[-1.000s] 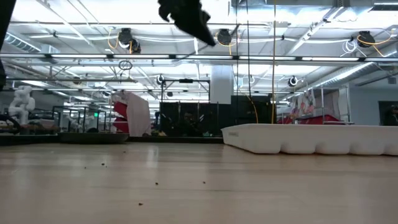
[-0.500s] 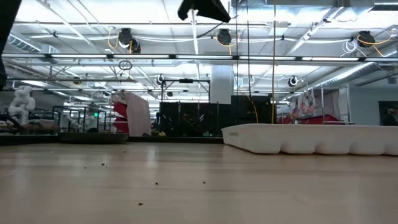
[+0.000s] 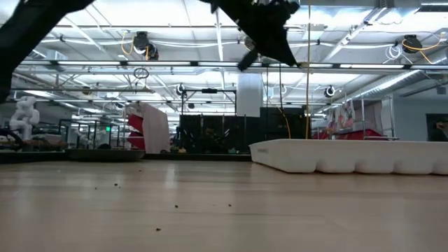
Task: Sort silverware
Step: Put the green fork into the middle right slot of the white silverware tray
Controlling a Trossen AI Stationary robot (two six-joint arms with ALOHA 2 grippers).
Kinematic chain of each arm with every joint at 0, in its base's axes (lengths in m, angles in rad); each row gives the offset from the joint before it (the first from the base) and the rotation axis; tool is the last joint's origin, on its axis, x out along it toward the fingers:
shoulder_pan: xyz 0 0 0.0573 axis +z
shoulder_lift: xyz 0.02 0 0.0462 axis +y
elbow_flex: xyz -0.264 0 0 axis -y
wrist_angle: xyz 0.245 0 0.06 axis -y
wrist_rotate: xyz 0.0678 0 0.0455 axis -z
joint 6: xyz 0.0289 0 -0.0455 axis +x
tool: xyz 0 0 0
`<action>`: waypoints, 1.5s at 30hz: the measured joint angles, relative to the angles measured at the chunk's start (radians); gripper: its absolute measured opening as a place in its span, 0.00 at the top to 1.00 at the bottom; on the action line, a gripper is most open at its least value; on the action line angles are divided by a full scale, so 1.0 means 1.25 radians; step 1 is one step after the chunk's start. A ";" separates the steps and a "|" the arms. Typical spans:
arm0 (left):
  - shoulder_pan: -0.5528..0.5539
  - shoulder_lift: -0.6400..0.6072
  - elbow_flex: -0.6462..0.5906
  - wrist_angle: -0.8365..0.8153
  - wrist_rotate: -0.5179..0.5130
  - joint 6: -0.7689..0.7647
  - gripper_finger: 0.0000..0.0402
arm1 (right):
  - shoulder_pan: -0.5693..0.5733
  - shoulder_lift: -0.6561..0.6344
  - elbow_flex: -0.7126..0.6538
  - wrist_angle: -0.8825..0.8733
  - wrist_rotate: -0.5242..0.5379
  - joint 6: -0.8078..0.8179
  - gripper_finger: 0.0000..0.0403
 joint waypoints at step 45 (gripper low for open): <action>-0.049 0.288 0.126 0.020 0.131 0.116 1.00 | 0.000 -0.033 0.000 -0.048 -0.042 -0.058 0.58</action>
